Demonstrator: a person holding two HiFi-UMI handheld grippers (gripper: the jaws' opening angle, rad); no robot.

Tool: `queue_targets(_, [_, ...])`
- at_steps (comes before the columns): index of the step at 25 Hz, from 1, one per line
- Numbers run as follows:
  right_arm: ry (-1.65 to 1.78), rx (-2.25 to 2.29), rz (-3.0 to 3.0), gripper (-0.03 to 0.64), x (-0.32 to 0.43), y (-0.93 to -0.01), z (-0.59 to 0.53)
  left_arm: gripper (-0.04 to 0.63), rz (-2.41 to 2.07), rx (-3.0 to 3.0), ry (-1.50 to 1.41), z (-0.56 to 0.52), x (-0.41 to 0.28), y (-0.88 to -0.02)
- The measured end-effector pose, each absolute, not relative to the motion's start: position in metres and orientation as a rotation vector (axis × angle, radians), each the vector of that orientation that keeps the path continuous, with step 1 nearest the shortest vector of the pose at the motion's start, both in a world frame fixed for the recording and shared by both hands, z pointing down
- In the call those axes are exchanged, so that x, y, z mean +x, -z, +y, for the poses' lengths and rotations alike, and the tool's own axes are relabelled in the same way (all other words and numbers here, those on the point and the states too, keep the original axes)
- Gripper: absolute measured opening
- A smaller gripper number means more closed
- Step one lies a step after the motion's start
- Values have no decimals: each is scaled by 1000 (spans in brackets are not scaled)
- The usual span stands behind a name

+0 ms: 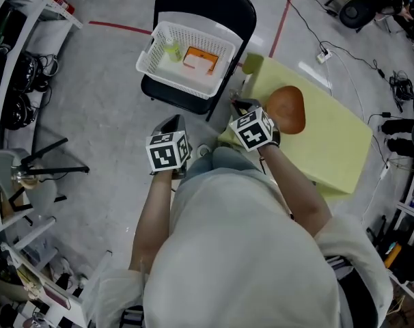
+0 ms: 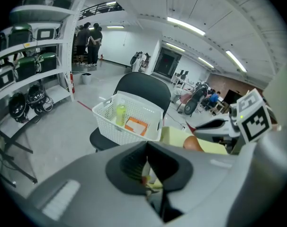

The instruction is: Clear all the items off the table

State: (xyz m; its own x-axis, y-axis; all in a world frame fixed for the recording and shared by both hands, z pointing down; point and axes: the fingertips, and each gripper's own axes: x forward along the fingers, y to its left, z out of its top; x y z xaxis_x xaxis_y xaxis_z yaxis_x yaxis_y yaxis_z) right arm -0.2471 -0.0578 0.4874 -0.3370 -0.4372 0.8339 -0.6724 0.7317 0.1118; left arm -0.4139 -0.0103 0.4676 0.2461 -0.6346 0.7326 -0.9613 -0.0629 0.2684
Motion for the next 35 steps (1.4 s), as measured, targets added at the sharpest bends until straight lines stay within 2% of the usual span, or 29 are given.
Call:
queue_targets(19, [-254, 656, -2089, 21, -352, -491, -122, 9, -1582, 1690, -487, -63, -468, -467])
queue_targets(35, [-304, 517, -2063, 21, -425, -535, -183, 9, -1568, 1594, -483, -140, -520, -503])
